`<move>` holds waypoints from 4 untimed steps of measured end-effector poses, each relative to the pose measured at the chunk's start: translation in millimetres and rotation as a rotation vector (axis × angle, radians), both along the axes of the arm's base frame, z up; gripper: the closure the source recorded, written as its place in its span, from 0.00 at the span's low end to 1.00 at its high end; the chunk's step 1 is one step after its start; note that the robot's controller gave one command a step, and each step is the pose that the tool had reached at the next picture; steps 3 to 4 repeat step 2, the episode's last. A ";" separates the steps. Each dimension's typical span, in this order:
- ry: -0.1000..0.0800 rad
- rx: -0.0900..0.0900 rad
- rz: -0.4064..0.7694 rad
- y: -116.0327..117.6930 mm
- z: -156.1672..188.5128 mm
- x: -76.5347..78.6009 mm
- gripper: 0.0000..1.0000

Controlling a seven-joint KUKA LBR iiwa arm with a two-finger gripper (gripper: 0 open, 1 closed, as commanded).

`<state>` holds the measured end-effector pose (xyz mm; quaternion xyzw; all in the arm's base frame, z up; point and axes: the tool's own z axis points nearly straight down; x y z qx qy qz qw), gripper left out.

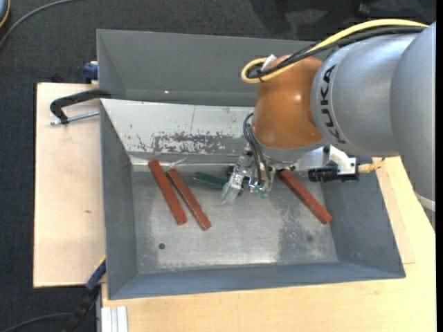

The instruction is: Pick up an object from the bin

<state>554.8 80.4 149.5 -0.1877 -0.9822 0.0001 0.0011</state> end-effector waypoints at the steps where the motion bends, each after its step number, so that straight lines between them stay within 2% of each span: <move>1: 0.002 0.001 -0.285 1.9 -27.5 -20.0 1.00; 2: -0.013 0.003 -0.301 -13.0 76.0 -33.0 1.00; 4: -0.013 0.003 -0.301 -13.0 76.0 -33.0 1.00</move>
Offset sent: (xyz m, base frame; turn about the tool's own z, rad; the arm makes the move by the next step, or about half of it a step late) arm -0.0195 0.0009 -0.0270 0.2858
